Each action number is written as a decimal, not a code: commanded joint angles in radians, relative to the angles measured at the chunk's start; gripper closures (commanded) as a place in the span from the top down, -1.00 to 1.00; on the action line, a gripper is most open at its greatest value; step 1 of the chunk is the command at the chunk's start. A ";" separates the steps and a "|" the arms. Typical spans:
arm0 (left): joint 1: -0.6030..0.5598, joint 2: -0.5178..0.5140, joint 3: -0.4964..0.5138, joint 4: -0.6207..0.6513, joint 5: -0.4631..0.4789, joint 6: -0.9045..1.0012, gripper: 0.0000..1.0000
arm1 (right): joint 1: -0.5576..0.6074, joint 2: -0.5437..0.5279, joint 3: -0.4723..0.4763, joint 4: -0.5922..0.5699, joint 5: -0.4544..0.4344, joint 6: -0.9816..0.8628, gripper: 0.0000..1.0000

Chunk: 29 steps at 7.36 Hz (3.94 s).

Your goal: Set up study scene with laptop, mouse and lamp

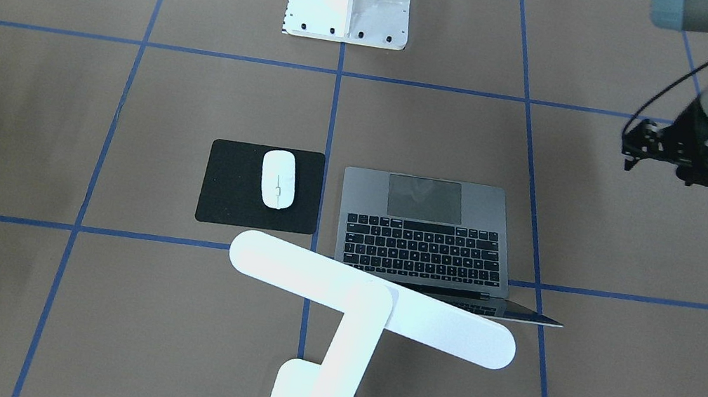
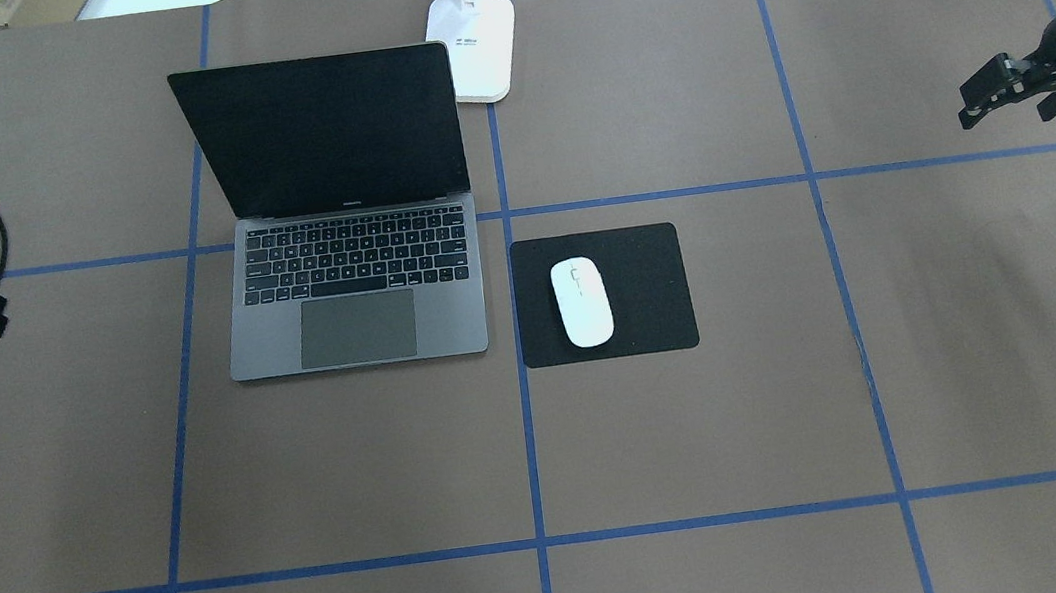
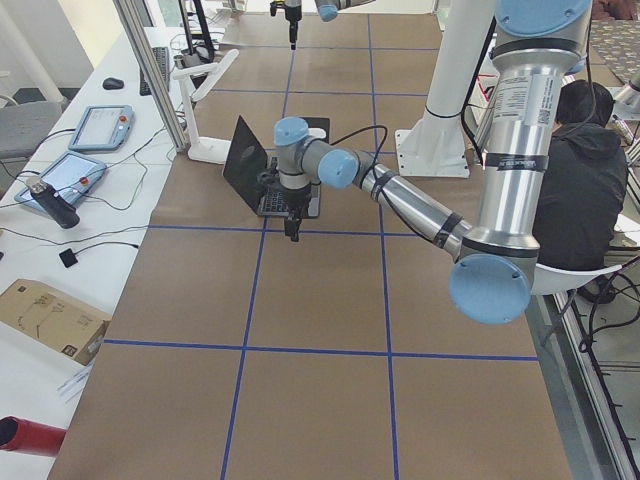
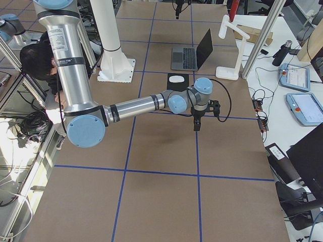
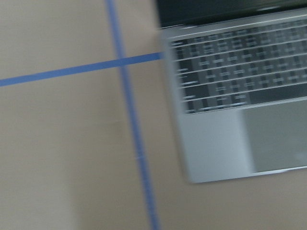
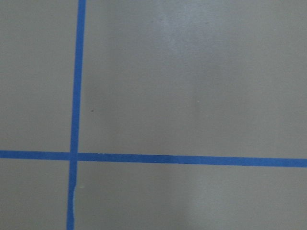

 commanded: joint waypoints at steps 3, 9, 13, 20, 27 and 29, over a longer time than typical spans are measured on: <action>-0.310 0.018 0.283 -0.060 -0.079 0.312 0.99 | 0.207 -0.126 0.007 -0.025 0.055 -0.207 1.00; -0.411 0.050 0.406 -0.125 -0.087 0.447 0.99 | 0.314 -0.056 0.013 -0.430 0.070 -0.444 1.00; -0.424 0.059 0.387 -0.122 -0.089 0.456 0.99 | 0.335 -0.097 0.004 -0.426 0.059 -0.558 1.00; -0.424 0.059 0.377 -0.123 -0.089 0.456 0.99 | 0.363 -0.217 0.041 -0.340 0.067 -0.604 1.00; -0.424 0.085 0.368 -0.128 -0.090 0.456 0.99 | 0.363 -0.200 0.036 -0.338 0.095 -0.605 1.00; -0.424 0.085 0.368 -0.128 -0.090 0.456 0.99 | 0.363 -0.200 0.036 -0.338 0.107 -0.605 1.00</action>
